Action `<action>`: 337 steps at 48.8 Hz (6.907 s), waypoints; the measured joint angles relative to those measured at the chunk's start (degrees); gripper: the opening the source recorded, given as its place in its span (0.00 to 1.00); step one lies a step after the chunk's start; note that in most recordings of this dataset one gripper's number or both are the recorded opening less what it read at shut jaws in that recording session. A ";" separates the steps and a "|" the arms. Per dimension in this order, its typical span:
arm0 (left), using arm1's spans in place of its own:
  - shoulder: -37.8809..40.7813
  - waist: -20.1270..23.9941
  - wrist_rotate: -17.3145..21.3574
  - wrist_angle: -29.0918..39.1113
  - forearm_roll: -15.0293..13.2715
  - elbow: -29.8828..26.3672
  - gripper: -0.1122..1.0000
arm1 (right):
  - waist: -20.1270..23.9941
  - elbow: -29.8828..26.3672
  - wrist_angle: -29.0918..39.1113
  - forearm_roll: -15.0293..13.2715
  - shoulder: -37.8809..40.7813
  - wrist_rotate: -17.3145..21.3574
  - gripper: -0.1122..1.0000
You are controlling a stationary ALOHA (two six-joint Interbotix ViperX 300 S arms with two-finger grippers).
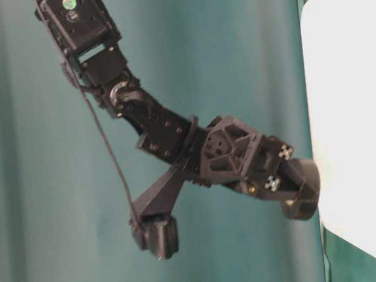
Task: Put the tape into the white case with the right arm.
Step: 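Lift the black roll and carry it over the white tray, then lower the black roll into the tray's left side and release, then withdraw the right gripper to the right of the tray, then reach the right gripper down into the yellow tape roll's hole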
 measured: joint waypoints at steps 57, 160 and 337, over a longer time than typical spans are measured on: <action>0.00 -0.09 -0.09 0.00 0.09 0.00 0.10 | -2.29 10.28 -2.29 0.00 -5.10 0.09 0.66; 0.00 0.00 -0.09 0.00 0.09 0.18 0.10 | 25.22 61.70 -20.92 0.09 -51.59 10.55 0.65; -0.09 0.00 -0.35 0.00 0.09 0.18 0.10 | 41.57 31.90 -5.27 0.26 -17.05 10.46 0.11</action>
